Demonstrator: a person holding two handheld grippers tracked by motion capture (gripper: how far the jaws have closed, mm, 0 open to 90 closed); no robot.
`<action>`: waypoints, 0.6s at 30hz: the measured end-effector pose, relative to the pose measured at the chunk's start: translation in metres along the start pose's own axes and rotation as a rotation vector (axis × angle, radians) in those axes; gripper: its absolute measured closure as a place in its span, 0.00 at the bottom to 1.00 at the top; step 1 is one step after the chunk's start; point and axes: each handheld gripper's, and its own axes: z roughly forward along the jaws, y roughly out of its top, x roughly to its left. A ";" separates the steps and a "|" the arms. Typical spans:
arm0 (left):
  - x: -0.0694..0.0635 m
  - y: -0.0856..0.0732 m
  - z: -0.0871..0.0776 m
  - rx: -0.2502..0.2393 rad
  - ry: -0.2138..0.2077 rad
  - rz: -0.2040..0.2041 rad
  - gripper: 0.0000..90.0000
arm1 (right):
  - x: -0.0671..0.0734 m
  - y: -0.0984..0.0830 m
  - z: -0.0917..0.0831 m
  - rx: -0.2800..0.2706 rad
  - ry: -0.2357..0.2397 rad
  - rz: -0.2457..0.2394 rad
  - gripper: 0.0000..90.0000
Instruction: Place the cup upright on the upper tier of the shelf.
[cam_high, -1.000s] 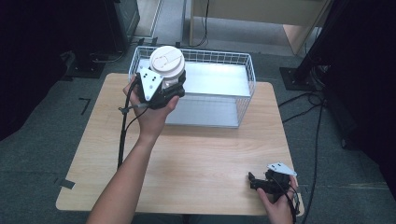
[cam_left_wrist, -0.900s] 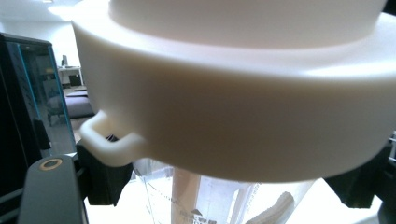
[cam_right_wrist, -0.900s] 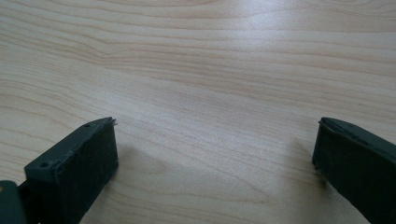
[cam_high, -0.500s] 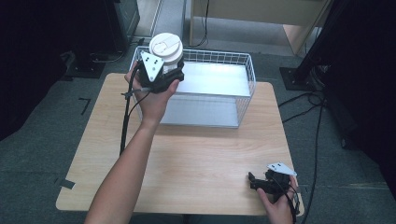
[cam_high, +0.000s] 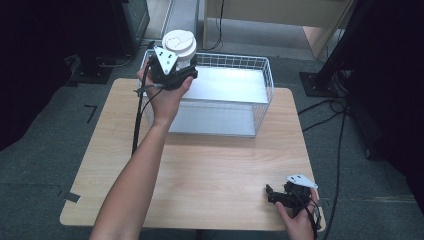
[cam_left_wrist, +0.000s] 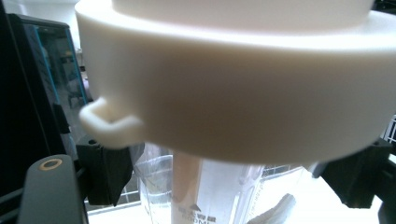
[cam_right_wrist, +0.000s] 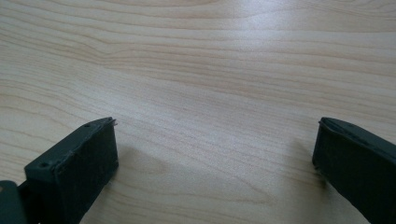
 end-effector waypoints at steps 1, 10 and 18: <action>0.001 0.001 0.002 0.008 -0.003 -0.007 0.18 | 0.000 0.000 0.000 0.000 0.000 0.001 0.00; 0.014 0.004 0.016 0.074 -0.005 -0.078 0.16 | 0.000 0.000 0.000 -0.001 0.000 0.002 0.00; 0.020 0.001 0.017 0.146 0.002 -0.091 0.01 | 0.000 0.000 0.000 -0.001 0.000 0.001 0.00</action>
